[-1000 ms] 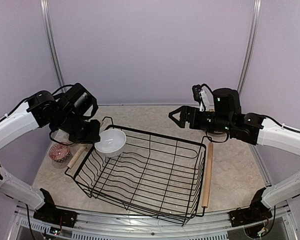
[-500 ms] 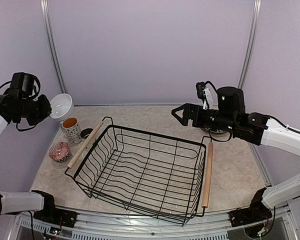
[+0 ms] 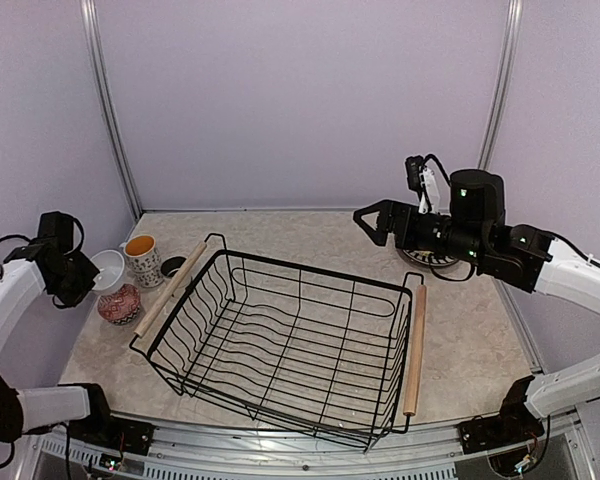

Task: Unload the mixed dishes from the dish rack
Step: Place the bowl in the bowl.

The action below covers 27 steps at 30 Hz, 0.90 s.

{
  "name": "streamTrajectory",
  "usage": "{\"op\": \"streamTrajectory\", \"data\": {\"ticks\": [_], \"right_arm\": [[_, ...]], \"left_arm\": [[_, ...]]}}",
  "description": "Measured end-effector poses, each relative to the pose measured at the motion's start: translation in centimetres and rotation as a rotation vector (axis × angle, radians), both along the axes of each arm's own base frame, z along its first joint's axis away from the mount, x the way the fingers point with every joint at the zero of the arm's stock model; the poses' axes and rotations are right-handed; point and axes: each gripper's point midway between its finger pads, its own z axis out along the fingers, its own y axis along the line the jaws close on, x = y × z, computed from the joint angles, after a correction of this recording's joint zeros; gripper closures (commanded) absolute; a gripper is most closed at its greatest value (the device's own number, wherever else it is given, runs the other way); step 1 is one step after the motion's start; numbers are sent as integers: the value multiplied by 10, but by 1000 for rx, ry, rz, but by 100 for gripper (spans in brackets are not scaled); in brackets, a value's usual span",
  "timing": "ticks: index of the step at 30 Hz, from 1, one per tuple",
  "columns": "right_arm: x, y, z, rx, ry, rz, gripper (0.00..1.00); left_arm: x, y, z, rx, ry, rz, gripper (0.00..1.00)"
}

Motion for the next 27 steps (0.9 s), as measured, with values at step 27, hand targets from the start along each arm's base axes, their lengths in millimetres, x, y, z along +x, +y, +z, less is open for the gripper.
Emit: {"op": "streamTrajectory", "data": {"ticks": [27], "right_arm": [[-4, -22, 2, -43, -25, -62, 0]], "left_arm": [[10, -3, -71, -113, 129, 139, 66]]}}
